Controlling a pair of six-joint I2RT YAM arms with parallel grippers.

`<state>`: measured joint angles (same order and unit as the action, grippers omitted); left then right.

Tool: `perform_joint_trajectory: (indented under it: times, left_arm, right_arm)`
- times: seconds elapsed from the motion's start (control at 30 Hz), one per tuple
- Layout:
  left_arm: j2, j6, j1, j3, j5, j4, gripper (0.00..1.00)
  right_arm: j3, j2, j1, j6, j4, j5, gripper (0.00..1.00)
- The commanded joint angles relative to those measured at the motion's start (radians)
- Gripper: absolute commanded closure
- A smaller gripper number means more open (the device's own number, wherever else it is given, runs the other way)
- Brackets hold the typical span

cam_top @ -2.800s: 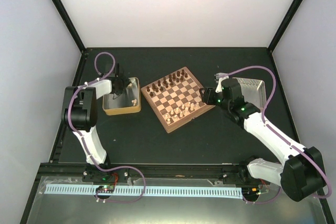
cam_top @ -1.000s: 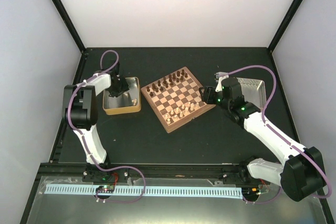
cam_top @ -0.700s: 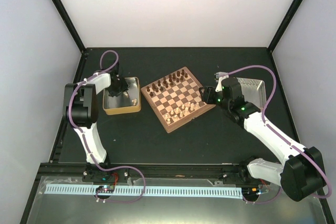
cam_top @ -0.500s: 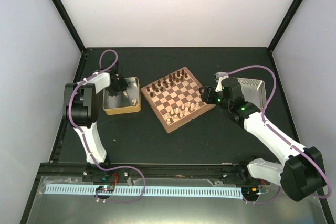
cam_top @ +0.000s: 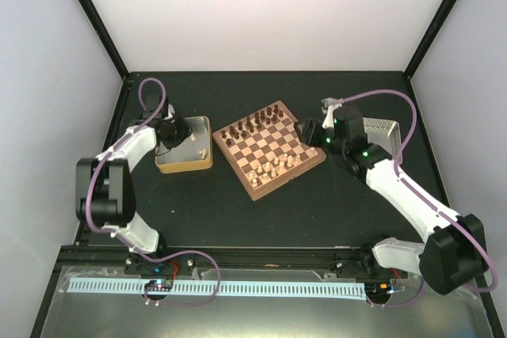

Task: Set up the chess pieces on the board
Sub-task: Pick up the chess piece from the storage box, then place the chess piece on the chessboard.

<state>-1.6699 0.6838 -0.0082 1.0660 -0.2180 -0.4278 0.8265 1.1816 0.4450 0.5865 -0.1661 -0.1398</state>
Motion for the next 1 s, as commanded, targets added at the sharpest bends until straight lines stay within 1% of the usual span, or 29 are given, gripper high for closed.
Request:
perform_joint_trajectory:
  times: [0.0,0.07,0.17,0.27,0.37,0.47,0.53,0.6,0.7,0.8,0.87,0.97]
  left_arm:
    - [0.174,0.167,-0.021,-0.069,-0.193,0.235,0.92]
    - [0.218,0.245,-0.048,-0.089,-0.237,0.348,0.92]
    - [0.265,0.358,-0.096,-0.089,-0.268,0.475,0.92]
    - [0.297,0.464,-0.152,-0.079,-0.269,0.599,0.92]
    - [0.315,0.513,-0.195,-0.044,-0.261,0.668,0.92]
    - [0.342,0.543,-0.224,-0.026,-0.248,0.704,0.93]
    - [0.365,0.564,-0.232,-0.024,-0.258,0.715,0.93]
    - [0.382,0.582,-0.234,-0.030,-0.271,0.720,0.93]
    - [0.430,0.609,-0.235,-0.044,-0.285,0.745,0.93]
    - [0.446,0.670,-0.234,-0.056,-0.312,0.782,0.93]
    - [0.450,0.732,-0.236,-0.064,-0.337,0.822,0.94]
    - [0.468,0.756,-0.244,-0.066,-0.336,0.804,0.94]
  right_arm:
    - [0.183,0.076,-0.005,0.054,0.049,-0.184,0.36]
    - [0.226,0.102,-0.003,0.125,0.120,-0.249,0.36]
    - [0.260,0.157,0.020,0.317,0.297,-0.352,0.34]
    - [0.337,0.222,0.074,0.433,0.333,-0.405,0.34]
    - [0.404,0.260,0.128,0.539,0.328,-0.407,0.33]
    - [0.432,0.276,0.158,0.641,0.357,-0.416,0.33]
    - [0.460,0.284,0.161,0.654,0.323,-0.436,0.35]
    - [0.474,0.281,0.161,0.628,0.267,-0.440,0.37]
    - [0.461,0.276,0.159,0.599,0.232,-0.463,0.46]
    - [0.473,0.299,0.158,0.586,0.249,-0.509,0.46]
    - [0.515,0.324,0.158,0.553,0.226,-0.536,0.46]
    - [0.553,0.334,0.168,0.503,0.217,-0.523,0.45]
